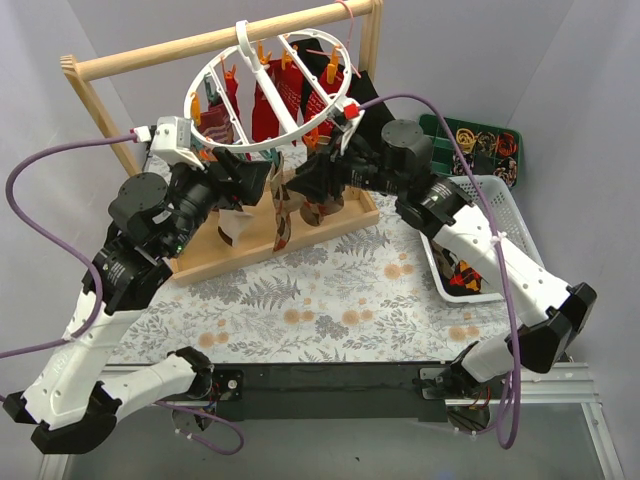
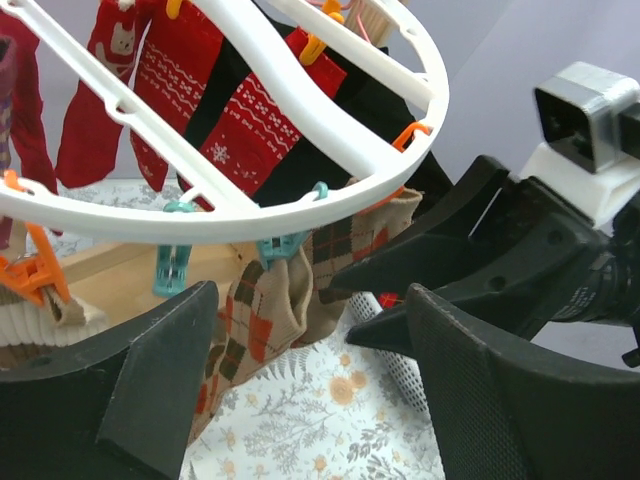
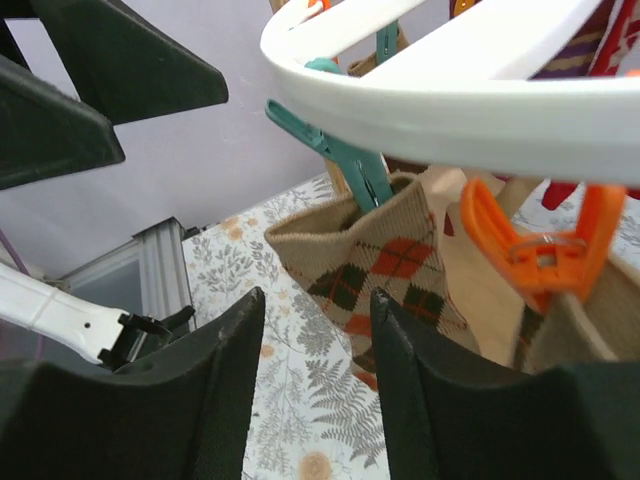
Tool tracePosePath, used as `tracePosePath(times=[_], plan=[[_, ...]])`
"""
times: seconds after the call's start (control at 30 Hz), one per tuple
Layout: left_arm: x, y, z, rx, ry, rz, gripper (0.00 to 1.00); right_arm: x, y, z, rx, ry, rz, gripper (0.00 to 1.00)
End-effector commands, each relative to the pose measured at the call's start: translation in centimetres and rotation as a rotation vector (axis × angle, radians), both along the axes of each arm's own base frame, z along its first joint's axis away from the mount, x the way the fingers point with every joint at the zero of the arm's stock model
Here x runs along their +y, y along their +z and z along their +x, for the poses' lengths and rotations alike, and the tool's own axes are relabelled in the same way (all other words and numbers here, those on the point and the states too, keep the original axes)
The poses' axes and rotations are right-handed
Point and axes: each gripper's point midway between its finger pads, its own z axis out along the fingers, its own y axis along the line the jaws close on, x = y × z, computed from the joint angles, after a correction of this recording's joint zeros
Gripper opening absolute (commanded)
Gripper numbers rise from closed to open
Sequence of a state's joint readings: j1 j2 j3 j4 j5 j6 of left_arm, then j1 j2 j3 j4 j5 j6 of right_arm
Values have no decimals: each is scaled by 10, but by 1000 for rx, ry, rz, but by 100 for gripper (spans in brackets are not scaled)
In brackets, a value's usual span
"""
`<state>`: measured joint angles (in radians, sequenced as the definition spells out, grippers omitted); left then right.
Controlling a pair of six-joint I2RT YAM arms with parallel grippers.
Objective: Clip the socks to the hanger
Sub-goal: Reset both arms
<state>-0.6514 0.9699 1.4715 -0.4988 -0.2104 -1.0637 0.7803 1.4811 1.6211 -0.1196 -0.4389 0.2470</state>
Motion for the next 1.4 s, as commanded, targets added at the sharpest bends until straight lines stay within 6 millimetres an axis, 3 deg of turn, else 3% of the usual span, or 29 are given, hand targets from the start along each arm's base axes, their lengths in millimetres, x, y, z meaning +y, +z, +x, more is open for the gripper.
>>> tracePosePath(times=[0.0, 0.2, 0.37, 0.43, 0.47, 0.53, 0.7, 0.73, 0.77, 0.97, 1.03, 1.13, 1.37], plan=[[11, 0, -17, 22, -9, 6, 77, -27, 21, -6, -81, -67, 27, 58], [27, 2, -25, -2, 32, 26, 86, -73, 20, -5, -148, -230, -13, 70], [45, 1, -35, -36, 78, 23, 89, -128, 24, 2, -223, -469, -50, 85], [51, 1, -37, -49, 96, 24, 89, -152, 16, 11, -229, -596, -76, 91], [55, -2, -40, -52, 103, 25, 90, -165, 22, 7, -256, -636, -68, 93], [61, -5, -42, -63, 125, 25, 92, -188, 13, 12, -256, -750, -94, 98], [79, -19, -55, -114, 163, -17, 98, -241, 6, 1, -290, -933, -91, 98], [85, -22, -56, -113, 189, -31, 98, -252, -7, 3, -278, -986, -114, 98], [89, -25, -57, -115, 201, -39, 98, -263, -4, -4, -285, -1015, -89, 98], [115, -51, -69, -143, 280, -39, 98, -312, -35, -19, -280, -1192, -70, 98], [126, -61, -75, -144, 311, -48, 98, -331, -37, -27, -292, -1254, -44, 98], [139, -72, -83, -145, 346, -64, 98, -345, -45, -35, -316, -1293, -24, 98], [145, -89, -96, -137, 333, -105, 98, -361, -59, -46, -339, -1325, 8, 98]])
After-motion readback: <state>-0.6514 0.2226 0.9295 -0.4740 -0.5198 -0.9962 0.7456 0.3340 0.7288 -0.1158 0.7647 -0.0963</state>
